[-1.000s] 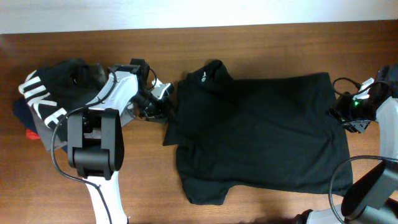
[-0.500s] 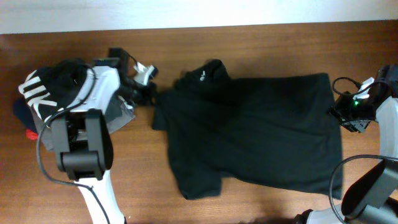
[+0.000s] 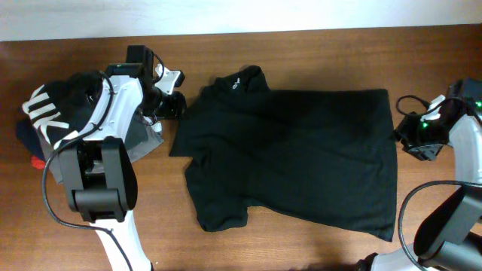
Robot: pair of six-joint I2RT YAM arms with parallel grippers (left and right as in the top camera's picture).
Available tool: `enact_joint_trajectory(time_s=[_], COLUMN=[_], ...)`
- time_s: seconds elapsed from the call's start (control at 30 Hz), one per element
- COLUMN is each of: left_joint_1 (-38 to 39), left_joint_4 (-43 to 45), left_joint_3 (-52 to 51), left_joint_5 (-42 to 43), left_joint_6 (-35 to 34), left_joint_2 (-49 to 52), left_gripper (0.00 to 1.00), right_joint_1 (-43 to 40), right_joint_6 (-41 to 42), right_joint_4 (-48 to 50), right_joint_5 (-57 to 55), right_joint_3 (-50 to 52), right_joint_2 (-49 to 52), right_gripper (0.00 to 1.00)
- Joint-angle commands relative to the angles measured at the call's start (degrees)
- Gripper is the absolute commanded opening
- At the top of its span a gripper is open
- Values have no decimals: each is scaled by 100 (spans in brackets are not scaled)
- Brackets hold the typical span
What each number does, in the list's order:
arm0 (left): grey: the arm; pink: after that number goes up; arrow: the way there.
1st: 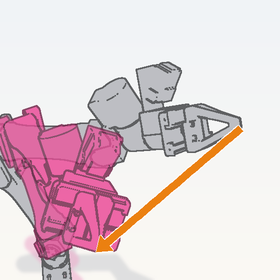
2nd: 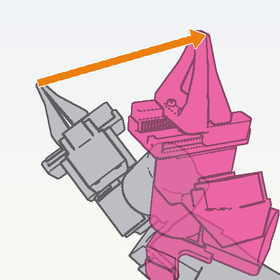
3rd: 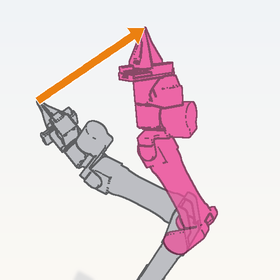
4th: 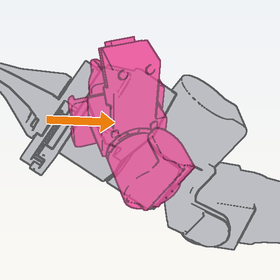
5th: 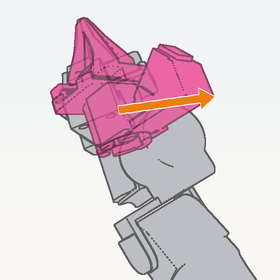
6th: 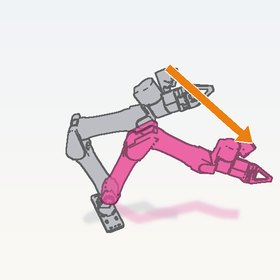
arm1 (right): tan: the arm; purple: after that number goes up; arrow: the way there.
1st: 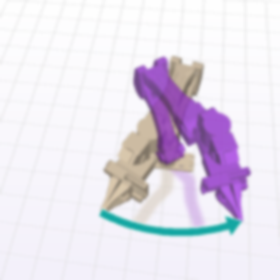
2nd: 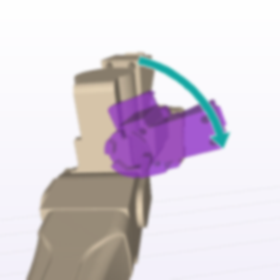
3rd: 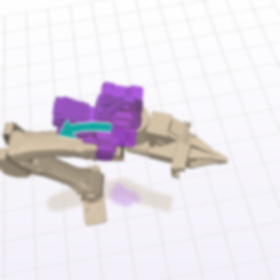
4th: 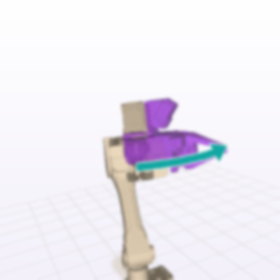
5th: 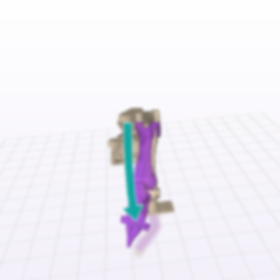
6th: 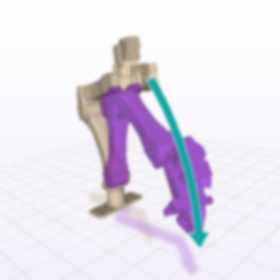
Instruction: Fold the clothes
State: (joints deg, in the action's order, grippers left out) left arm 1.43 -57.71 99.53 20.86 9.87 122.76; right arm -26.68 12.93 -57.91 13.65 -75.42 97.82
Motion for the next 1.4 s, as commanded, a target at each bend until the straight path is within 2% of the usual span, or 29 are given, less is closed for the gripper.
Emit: enact_joint_trajectory(time_s=[0.0,0.03,0.13,0.17,0.3,0.4,0.5,0.57,0.63,0.77,0.83,0.97,1.13,1.27,1.37], left_joint_1=[-26,-26,-46,-48,-46,-46,-46,-46,-46,-2,57,282,680,1029,1235], left_joint_4=[-94,-131,-166,-164,-133,-133,-140,-142,-140,74,262,826,1325,1786,2199], left_joint_3=[50,50,50,50,129,269,452,590,723,833,831,831,831,831,831], left_joint_5=[-164,-164,-160,-155,-157,-160,-153,-52,44,188,190,188,195,227,221], left_joint_6=[48,48,7,7,9,9,9,9,9,11,11,55,273,376,376], left_joint_2=[-125,-129,-129,-129,-131,-129,-131,-131,-131,-129,-127,-105,68,450,769], left_gripper=[35,26,3,0,1,1,1,12,31,52,56,61,63,63,63], right_joint_1=[83,68,31,33,52,20,-85,-197,-361,-767,-933,-1005,-1003,-907,-664], right_joint_6=[170,304,365,363,409,590,1064,1261,1294,1445,1427,778,369,-133,-343], right_joint_4=[116,199,413,442,487,531,597,671,697,697,719,581,111,-76,-173], right_joint_5=[-330,-468,-503,-505,-490,-704,-1591,-2177,-2680,-2927,-2638,-1569,-857,13,256], right_joint_3=[282,407,708,774,955,1040,1128,1200,1241,1235,1182,831,293,146,146], right_joint_2=[192,267,538,616,970,1121,1191,1220,1222,1222,1215,1150,656,122,-118], right_gripper=[45,36,21,16,5,4,4,4,4,4,4,5,15,30,34])
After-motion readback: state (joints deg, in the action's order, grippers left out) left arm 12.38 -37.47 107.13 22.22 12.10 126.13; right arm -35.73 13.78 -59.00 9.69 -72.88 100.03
